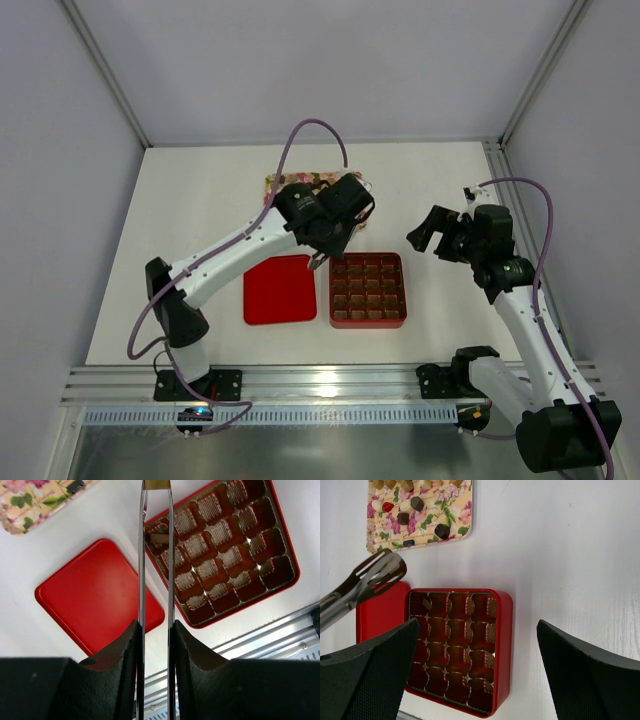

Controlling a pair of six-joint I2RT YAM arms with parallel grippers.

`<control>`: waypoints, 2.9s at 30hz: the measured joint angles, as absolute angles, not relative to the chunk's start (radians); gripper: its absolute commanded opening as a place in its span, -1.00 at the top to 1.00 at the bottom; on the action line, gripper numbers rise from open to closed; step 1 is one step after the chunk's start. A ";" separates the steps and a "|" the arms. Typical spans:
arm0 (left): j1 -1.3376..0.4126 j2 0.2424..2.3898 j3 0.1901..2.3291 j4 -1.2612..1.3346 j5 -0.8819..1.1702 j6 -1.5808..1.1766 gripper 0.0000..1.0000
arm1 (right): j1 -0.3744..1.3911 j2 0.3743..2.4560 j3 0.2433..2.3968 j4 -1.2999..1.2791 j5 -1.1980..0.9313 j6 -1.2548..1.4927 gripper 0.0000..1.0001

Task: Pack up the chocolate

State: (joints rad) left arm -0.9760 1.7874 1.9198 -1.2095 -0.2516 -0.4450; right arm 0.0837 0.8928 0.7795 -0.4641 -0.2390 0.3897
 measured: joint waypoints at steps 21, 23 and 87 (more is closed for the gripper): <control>-1.106 1.765 1.753 -1.153 -0.257 -0.522 0.41 | 0.084 0.892 0.780 -0.464 -0.239 0.390 -0.99; -1.106 1.765 1.748 -1.151 -0.257 -0.523 0.40 | 0.084 0.892 0.780 -0.464 -0.239 0.390 -0.99; -0.655 1.998 1.942 -1.113 -0.287 -0.384 0.11 | 0.084 0.892 0.780 -0.464 -0.258 0.390 -1.00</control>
State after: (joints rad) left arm -0.6552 1.9984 1.9419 -1.1126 -0.2867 -0.3843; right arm 0.0837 0.8925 0.7795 -0.4641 -0.2577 0.3897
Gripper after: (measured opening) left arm 0.458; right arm 0.996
